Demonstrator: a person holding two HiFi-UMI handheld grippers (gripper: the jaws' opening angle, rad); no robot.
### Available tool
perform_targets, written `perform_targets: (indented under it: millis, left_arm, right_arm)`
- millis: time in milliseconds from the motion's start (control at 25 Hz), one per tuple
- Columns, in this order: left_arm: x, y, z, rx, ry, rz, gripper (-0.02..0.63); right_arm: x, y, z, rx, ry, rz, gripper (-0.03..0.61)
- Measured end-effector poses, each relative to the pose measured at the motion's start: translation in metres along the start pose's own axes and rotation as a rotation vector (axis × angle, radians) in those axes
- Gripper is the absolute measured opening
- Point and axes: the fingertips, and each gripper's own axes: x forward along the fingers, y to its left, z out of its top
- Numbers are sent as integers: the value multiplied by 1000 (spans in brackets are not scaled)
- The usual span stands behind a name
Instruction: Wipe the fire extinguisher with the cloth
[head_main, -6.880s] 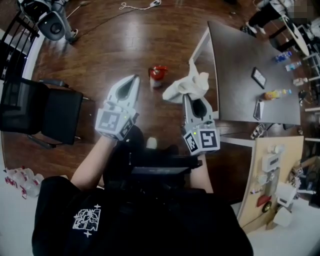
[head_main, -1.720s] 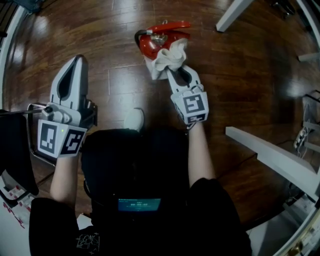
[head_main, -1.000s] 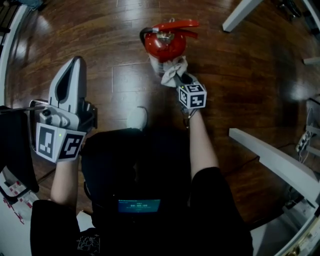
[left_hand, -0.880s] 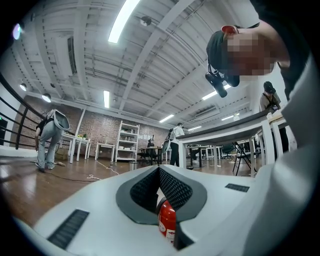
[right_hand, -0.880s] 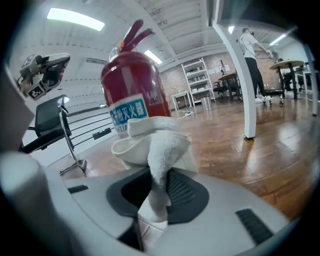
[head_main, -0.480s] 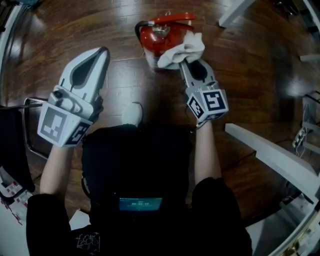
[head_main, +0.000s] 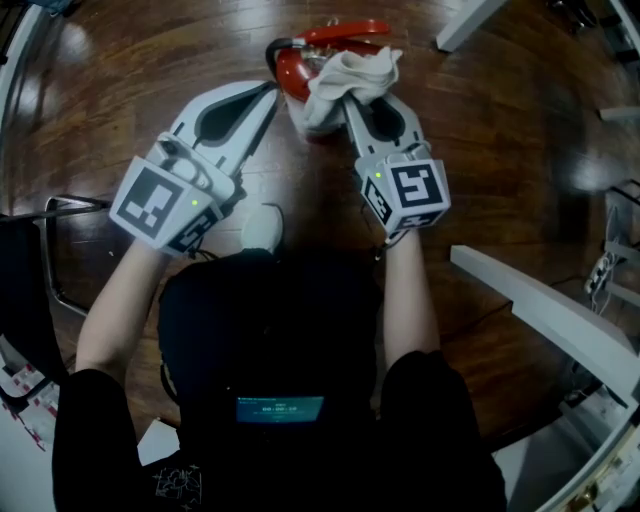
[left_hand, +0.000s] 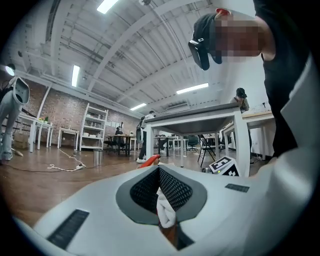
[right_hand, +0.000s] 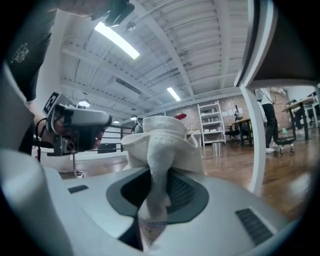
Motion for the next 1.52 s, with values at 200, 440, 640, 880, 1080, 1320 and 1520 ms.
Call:
perform_targets:
  millis: [200, 440, 640, 880, 1080, 1320, 1520]
  left_arm:
    - [4, -8, -4, -34, -16, -14, 2]
    - [-1, -13, -19, -55, -6, -11, 2]
    - [-10, -20, -25, -68, -9, -16, 2]
    - [-22, -15, -31, -89, -11, 30, 2]
    - [-27, -16, -31, -89, -10, 33, 2]
    - [-27, -12, -28, -86, -14, 46, 2]
    - [-22, -13, -32, -90, -9, 41, 2]
  right_arm:
    - [0, -2, -69, 36, 99, -6, 97]
    - [17, 2, -152, 60, 255, 7, 98]
    - [22, -3, -193, 78, 338, -16, 98]
    - [21, -5, -204, 69, 361, -20, 97]
    - [4, -2, -150, 74, 233, -12, 97]
    - [-24, 5, -48, 73, 24, -8, 97]
    - [-35, 12, 21, 38, -73, 23, 98]
